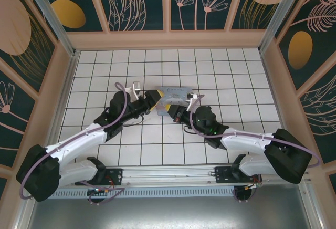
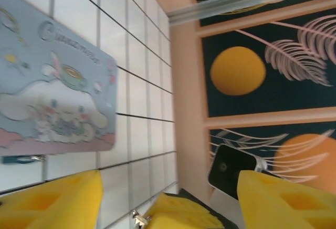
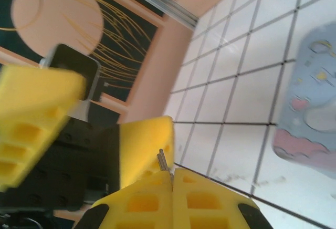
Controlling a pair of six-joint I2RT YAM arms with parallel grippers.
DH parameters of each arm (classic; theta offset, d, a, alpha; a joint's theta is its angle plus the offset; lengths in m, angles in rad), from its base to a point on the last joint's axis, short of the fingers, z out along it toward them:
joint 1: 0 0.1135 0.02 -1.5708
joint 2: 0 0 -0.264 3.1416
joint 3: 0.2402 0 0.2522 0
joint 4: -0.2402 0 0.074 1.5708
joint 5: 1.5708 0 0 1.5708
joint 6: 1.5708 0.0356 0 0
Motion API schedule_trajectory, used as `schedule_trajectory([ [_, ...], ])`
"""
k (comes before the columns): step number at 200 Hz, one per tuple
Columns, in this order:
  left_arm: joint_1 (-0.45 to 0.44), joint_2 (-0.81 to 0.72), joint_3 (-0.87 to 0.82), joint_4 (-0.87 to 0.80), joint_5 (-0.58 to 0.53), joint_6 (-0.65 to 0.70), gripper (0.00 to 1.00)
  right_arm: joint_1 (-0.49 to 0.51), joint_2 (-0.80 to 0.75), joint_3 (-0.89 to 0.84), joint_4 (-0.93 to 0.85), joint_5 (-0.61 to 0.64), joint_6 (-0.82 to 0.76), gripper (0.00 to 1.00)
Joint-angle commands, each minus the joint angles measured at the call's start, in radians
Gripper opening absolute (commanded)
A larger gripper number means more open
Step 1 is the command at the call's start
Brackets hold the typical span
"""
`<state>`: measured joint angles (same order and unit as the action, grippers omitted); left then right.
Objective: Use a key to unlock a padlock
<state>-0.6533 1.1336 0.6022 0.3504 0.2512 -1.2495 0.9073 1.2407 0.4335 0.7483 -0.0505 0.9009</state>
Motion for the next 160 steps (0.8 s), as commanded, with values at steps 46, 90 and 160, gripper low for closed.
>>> schedule_trajectory([
  [46,0.001,-0.056,-0.005,-0.174,-0.148,0.118,0.82,0.067,-0.022,-0.081,-0.305,0.033,0.029,0.0],
  [90,0.002,-0.046,-0.011,-0.154,-0.14,0.111,0.83,0.126,0.112,-0.058,-0.327,0.048,0.05,0.0],
  [160,0.001,-0.06,-0.012,-0.159,-0.143,0.112,0.84,0.145,0.235,0.0,-0.352,0.061,0.043,0.21],
])
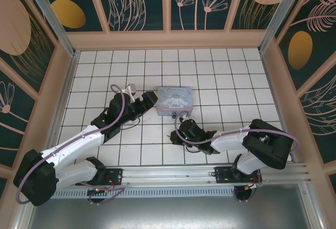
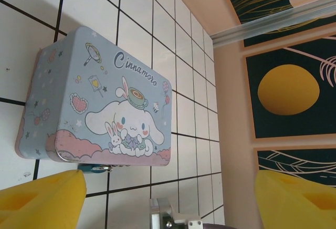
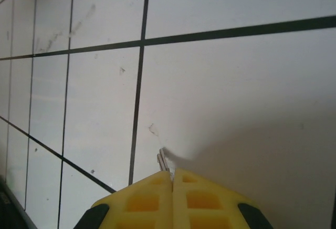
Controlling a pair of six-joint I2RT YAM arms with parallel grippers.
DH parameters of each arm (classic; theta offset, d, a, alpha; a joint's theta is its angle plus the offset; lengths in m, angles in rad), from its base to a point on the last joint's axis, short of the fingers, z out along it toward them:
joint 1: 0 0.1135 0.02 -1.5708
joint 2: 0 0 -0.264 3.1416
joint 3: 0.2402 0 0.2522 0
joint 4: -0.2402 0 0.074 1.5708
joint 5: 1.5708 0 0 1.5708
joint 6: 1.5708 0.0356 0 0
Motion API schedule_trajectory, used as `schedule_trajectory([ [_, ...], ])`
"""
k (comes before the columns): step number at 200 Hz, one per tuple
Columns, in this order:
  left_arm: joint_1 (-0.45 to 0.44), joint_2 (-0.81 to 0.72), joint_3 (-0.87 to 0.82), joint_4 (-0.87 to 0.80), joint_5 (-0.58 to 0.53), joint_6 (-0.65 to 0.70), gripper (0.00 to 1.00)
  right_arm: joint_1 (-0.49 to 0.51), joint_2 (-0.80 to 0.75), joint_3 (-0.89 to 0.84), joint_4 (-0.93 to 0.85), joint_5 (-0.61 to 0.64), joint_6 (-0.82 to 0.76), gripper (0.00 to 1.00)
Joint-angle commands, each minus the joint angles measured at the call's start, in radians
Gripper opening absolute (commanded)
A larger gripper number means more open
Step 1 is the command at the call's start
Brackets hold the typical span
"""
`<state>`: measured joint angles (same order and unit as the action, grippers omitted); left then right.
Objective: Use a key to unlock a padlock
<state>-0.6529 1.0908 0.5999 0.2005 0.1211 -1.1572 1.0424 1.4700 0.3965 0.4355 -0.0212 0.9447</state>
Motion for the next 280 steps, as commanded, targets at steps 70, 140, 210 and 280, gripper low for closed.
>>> schedule_trajectory([
  [70,0.001,-0.023,-0.002,-0.015,-0.02,0.026,0.85,0.029,-0.025,0.162,-0.318,0.146,-0.091,0.45],
  [140,0.002,-0.029,0.018,-0.033,-0.031,0.036,0.87,0.096,0.19,0.385,-0.501,0.263,-0.138,0.37],
  [210,0.001,-0.019,0.02,-0.026,-0.025,0.037,0.87,0.097,0.156,0.346,-0.507,0.281,-0.103,0.33],
  [280,0.001,-0.024,0.014,-0.026,-0.03,0.031,0.87,0.101,-0.082,0.213,-0.546,0.336,0.114,0.46],
])
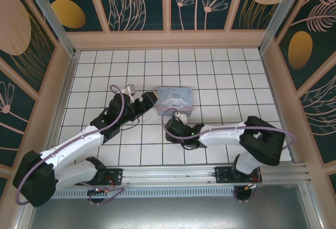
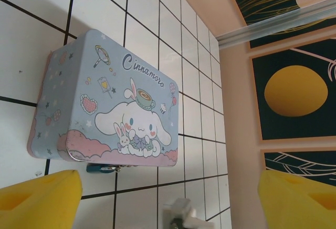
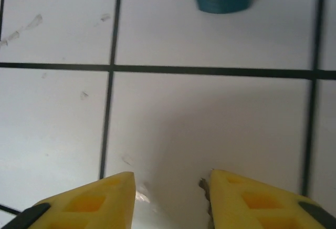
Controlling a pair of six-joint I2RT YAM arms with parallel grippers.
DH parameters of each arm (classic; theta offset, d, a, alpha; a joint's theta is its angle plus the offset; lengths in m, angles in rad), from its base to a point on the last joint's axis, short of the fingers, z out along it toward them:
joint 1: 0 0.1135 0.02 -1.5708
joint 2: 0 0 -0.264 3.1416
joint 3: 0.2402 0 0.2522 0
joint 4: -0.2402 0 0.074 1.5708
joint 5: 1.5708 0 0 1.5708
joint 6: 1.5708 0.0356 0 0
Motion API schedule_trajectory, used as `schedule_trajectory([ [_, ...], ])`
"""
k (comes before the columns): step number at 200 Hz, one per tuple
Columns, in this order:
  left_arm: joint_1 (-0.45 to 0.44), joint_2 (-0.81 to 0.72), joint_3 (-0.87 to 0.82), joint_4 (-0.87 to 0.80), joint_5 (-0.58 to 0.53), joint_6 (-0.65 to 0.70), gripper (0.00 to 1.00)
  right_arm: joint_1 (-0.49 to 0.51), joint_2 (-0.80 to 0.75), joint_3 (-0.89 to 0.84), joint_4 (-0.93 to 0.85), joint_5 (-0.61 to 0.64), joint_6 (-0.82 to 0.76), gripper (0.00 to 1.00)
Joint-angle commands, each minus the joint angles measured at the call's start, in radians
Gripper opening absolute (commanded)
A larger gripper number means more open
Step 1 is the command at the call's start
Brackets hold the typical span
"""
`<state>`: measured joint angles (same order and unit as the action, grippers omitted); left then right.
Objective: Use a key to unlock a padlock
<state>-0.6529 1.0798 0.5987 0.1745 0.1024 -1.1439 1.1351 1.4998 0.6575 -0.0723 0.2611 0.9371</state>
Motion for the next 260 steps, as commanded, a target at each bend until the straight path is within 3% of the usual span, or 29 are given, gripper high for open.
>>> schedule_trajectory([
  [1,0.001,-0.012,0.016,0.001,-0.011,0.018,0.87,0.009,-0.117,-0.051,-0.037,0.055,0.123,0.46],
  [27,0.001,-0.009,0.016,0.002,-0.007,0.018,0.87,0.005,-0.212,-0.097,-0.051,0.098,0.192,0.49],
  [112,0.001,-0.006,-0.008,0.03,0.002,0.007,0.87,-0.005,-0.122,-0.055,-0.111,0.049,0.306,0.23],
  [135,0.001,-0.008,-0.01,0.032,0.005,0.007,0.87,0.017,-0.102,-0.038,-0.107,0.053,0.324,0.23],
  [156,0.001,-0.009,-0.014,0.042,0.006,0.004,0.87,0.035,-0.064,-0.003,-0.126,0.066,0.336,0.35],
  [192,0.001,-0.012,-0.018,0.048,0.01,0.002,0.87,0.046,0.02,0.052,-0.157,0.073,0.335,0.34],
  [228,0.0,-0.02,-0.024,0.046,0.009,0.001,0.87,0.049,0.052,0.073,-0.198,0.086,0.345,0.25],
  [260,0.002,-0.017,-0.021,0.046,0.009,0.002,0.87,0.055,0.06,0.063,-0.213,0.083,0.351,0.11],
])
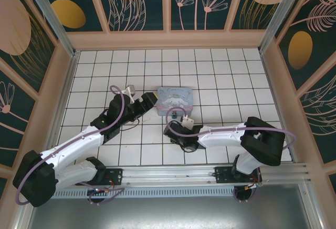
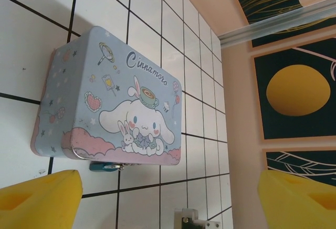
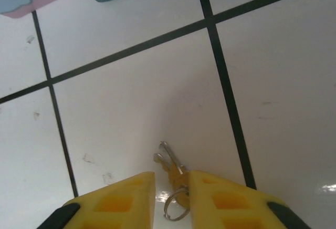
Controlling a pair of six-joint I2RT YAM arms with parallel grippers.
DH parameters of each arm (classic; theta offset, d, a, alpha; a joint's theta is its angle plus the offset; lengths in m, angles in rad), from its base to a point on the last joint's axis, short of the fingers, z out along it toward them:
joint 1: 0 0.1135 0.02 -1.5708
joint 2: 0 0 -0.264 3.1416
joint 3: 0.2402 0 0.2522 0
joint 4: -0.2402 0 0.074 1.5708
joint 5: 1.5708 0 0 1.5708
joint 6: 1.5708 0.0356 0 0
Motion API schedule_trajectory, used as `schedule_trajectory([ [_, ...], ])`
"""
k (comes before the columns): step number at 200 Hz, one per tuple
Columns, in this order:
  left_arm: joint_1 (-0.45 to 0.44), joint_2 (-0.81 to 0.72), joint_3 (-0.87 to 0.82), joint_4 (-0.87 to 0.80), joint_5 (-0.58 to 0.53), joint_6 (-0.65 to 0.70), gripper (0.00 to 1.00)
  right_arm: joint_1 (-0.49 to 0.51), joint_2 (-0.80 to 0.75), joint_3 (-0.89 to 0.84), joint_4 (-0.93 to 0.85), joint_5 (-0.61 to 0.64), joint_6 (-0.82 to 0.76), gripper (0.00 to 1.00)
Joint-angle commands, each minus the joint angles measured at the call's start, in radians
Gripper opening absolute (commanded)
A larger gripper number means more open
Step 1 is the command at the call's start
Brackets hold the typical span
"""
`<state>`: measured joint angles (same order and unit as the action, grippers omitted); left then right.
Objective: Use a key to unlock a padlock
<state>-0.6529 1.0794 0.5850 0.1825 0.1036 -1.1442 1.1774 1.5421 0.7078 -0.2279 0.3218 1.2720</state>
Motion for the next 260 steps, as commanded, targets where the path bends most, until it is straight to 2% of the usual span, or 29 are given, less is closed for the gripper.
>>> schedule_trajectory([
  [1,0.0,-0.017,-0.007,0.038,0.008,0.003,0.87,0.013,0.018,0.012,-0.058,0.022,0.016,0.1],
  [18,0.001,-0.015,-0.007,0.038,0.007,0.002,0.87,0.011,0.014,0.001,-0.058,0.021,0.015,0.0],
  [98,0.002,0.003,0.006,0.036,0.009,0.009,0.87,0.085,-0.191,0.004,-0.03,0.043,-0.064,0.0],
  [156,0.0,0.007,0.0,0.04,0.008,0.008,0.87,0.079,-0.159,-0.039,0.036,0.004,-0.071,0.0],
  [159,0.001,0.007,-0.001,0.04,0.008,0.007,0.87,0.075,-0.153,-0.039,0.045,0.0,-0.078,0.08],
  [167,0.001,0.01,-0.001,0.043,0.009,0.006,0.87,0.062,-0.138,-0.036,0.048,0.002,-0.092,0.41],
  [171,0.001,0.012,-0.001,0.045,0.01,0.003,0.87,0.057,-0.134,-0.035,0.043,0.012,-0.096,0.55],
  [176,0.0,0.015,0.0,0.046,0.015,0.004,0.87,0.054,-0.135,-0.033,0.029,0.03,-0.093,0.65],
  [181,0.0,0.017,0.001,0.048,0.016,0.003,0.87,0.052,-0.141,-0.033,0.015,0.046,-0.086,0.71],
  [204,0.001,0.011,0.001,0.044,0.019,0.007,0.87,0.035,-0.187,-0.063,0.02,0.048,-0.077,0.72],
  [226,0.0,0.007,-0.001,0.046,0.015,0.005,0.88,0.035,-0.194,-0.064,-0.015,0.05,-0.067,0.69],
  [246,0.0,0.007,-0.004,0.045,0.012,0.003,0.88,0.036,-0.166,-0.058,0.002,0.022,-0.083,0.61],
  [260,0.0,0.005,-0.006,0.045,0.01,0.003,0.88,0.038,-0.128,-0.039,0.017,-0.005,-0.103,0.52],
])
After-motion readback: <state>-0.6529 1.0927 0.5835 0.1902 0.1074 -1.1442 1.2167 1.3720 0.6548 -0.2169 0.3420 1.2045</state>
